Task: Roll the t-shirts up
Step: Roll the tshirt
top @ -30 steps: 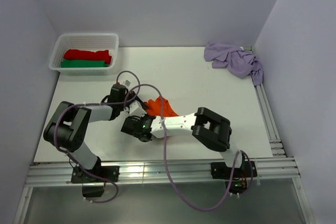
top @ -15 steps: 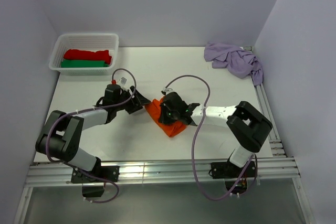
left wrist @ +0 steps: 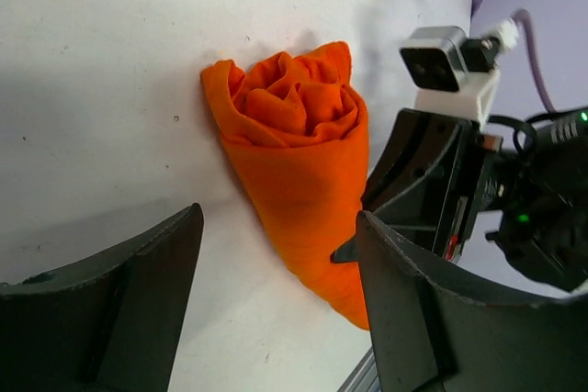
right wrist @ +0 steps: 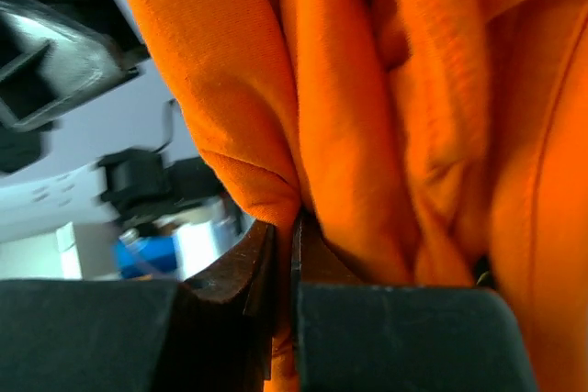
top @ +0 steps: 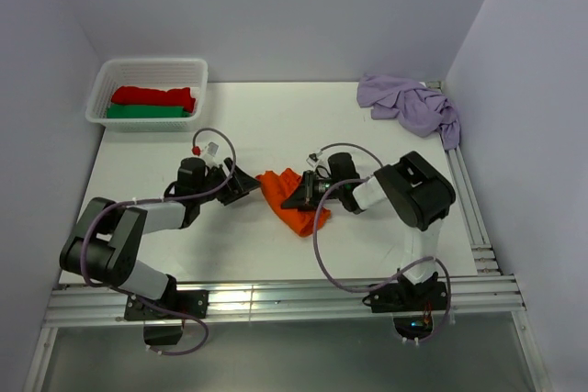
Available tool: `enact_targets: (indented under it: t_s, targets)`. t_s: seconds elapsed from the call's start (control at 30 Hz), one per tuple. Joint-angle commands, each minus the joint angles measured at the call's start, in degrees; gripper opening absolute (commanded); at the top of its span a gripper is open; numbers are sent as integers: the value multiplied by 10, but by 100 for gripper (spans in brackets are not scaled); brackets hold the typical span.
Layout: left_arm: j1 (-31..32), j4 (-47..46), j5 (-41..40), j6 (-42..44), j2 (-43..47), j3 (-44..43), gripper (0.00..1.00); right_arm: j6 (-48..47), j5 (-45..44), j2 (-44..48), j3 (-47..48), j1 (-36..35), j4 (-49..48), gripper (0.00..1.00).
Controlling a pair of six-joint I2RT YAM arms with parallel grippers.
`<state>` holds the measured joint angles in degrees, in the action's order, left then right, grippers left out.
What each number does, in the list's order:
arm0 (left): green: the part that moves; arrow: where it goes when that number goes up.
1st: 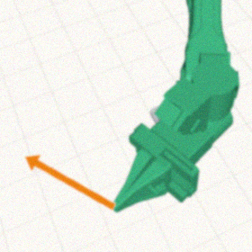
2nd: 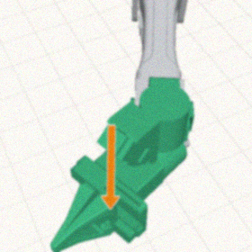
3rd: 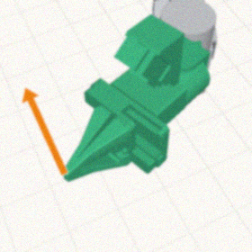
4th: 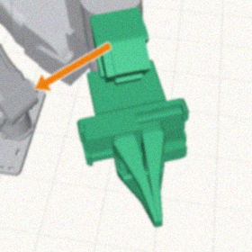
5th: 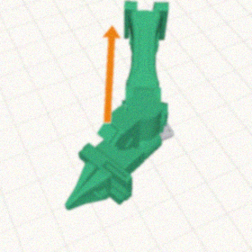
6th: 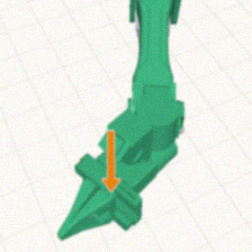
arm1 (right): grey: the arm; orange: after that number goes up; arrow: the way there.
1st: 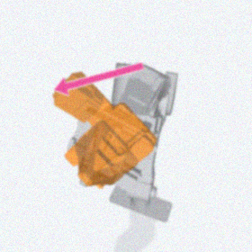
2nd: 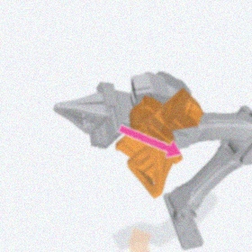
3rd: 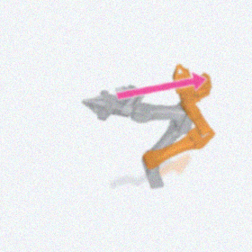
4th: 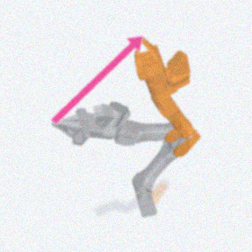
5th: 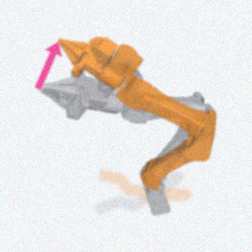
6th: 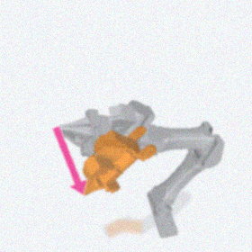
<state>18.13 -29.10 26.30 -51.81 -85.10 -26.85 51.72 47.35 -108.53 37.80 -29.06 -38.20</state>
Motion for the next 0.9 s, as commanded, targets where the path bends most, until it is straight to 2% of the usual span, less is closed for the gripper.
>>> enact_targets:
  t_s: [0.0, 0.07, 0.2, 0.4, 0.6, 0.67, 0.87]
  targets:
    - [-1, -76, 17, 0, -16, 12, 72, 56, 89, -76, 1, 20, -62, 0]
    - [2, -102, 17, 0, -25, 14, 73, 79, 103, -91, 3, 30, -74, 0]
    - [7, -156, 18, -8, -61, 14, 74, 32, 114, -101, 25, 35, 3, 0]
    - [18, -252, 29, -37, -138, -2, 77, 16, 126, -105, 46, 43, 37, 0]
    - [30, -330, 13, -60, -153, 7, 88, 7, 129, -114, 64, 44, 67, 0]
    - [32, -323, 9, -59, -147, 4, 93, 7, 128, -114, 65, 44, 70, 0]
    - [45, -293, -8, -53, -175, -16, 92, 10, 127, -114, 65, 44, 66, 0]
